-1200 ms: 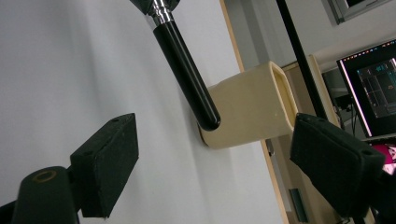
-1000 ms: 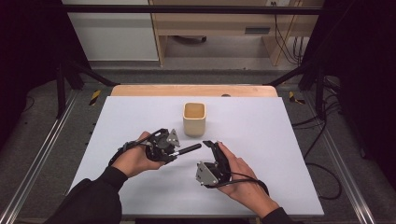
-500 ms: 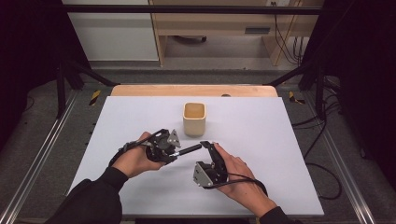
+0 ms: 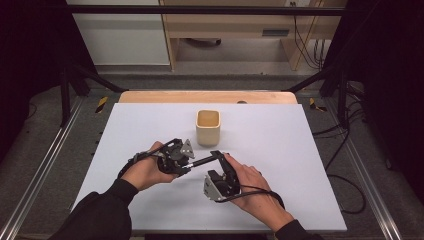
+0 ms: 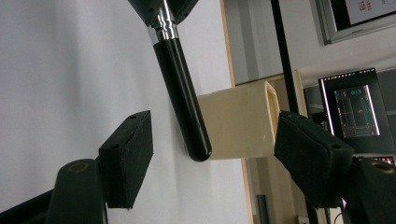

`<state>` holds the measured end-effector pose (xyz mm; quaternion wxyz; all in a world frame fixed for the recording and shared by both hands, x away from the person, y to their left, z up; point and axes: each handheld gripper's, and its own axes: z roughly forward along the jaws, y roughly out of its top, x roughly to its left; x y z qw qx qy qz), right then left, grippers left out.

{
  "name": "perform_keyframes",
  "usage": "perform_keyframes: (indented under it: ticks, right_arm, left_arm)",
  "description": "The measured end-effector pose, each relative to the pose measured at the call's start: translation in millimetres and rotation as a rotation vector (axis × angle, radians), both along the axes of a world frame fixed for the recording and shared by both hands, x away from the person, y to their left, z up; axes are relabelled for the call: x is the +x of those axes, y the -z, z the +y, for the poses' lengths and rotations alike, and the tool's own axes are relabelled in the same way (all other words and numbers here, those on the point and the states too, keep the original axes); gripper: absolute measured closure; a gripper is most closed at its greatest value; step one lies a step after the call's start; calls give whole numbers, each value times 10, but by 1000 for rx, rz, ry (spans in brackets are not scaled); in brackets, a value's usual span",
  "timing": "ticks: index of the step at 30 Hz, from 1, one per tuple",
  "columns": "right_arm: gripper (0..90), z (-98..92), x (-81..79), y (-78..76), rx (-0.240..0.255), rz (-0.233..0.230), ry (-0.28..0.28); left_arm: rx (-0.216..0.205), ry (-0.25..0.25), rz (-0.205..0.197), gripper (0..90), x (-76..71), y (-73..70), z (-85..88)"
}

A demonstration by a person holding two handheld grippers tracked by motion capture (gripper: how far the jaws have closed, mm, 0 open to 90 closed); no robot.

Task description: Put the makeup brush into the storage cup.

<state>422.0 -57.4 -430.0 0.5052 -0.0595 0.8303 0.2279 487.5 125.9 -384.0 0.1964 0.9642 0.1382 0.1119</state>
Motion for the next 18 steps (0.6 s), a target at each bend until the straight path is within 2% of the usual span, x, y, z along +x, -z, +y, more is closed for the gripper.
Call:
perform_keyframes:
  ticks: [2,5,7,9,11,13,14,18]
  right_arm:
    - [313,46,9,10,-38,-23,-26]
    - [324,86,8,32,-52,-30,-31]
    - [351,144,17,63,-73,-36,-43]
    - [359,162,22,73,-83,-37,-47]
    - [381,197,31,90,-106,-46,-57]
    - [396,227,43,110,-121,-45,-65]
    - [407,252,55,121,-143,-52,-68]
    - [440,287,76,140,-151,-63,-71]
  left_arm:
    - [-1,0,1,714,-1,-2,-7]
    - [-1,1,0,714,-1,-4,-7]
    - [-22,-9,4,714,-6,4,-4]
    - [-21,-11,2,714,-4,0,0]
    - [-12,-2,0,714,3,-13,12]
    - [-19,-4,-2,714,0,-23,19]
    - [-29,-9,3,714,-10,-26,21]
    - [-19,0,-1,714,-15,-35,25]
